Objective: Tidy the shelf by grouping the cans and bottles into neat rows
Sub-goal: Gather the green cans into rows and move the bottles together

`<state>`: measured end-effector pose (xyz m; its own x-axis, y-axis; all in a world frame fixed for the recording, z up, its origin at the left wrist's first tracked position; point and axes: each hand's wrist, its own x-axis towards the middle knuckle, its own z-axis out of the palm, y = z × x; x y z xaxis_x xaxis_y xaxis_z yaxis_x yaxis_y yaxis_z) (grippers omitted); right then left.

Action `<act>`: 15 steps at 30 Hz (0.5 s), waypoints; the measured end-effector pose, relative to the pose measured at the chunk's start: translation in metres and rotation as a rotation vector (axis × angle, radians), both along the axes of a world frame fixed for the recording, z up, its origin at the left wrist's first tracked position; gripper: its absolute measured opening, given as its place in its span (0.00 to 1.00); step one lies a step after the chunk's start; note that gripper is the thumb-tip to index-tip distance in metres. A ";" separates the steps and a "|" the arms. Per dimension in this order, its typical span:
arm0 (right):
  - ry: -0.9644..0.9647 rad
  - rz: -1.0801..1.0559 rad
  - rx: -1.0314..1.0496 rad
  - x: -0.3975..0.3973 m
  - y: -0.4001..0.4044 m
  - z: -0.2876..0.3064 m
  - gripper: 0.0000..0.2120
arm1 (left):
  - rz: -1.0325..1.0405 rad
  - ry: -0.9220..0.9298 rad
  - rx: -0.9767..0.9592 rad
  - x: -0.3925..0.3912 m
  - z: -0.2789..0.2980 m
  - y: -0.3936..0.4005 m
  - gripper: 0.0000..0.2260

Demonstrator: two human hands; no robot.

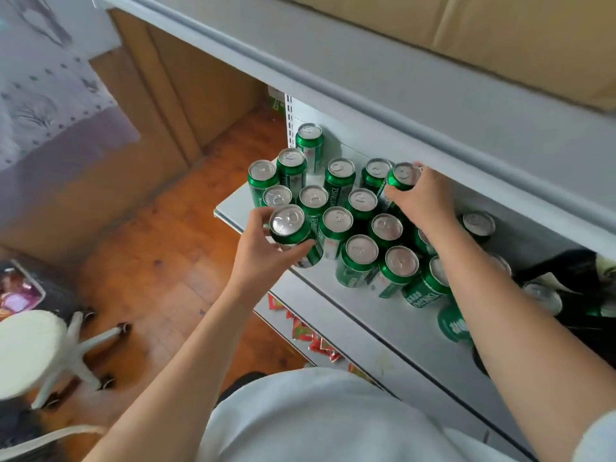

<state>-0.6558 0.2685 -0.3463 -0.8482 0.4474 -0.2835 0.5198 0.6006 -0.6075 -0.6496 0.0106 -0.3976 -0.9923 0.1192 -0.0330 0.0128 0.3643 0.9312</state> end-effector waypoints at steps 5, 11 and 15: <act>-0.059 0.064 0.182 -0.011 -0.002 -0.013 0.22 | -0.045 0.108 -0.024 -0.042 0.031 -0.009 0.28; -0.049 -0.001 0.250 -0.012 0.005 -0.006 0.24 | -0.122 0.196 -0.125 -0.132 0.049 0.020 0.33; 0.192 -0.101 0.444 0.001 -0.010 -0.012 0.23 | -0.219 0.258 -0.253 -0.185 0.049 0.058 0.33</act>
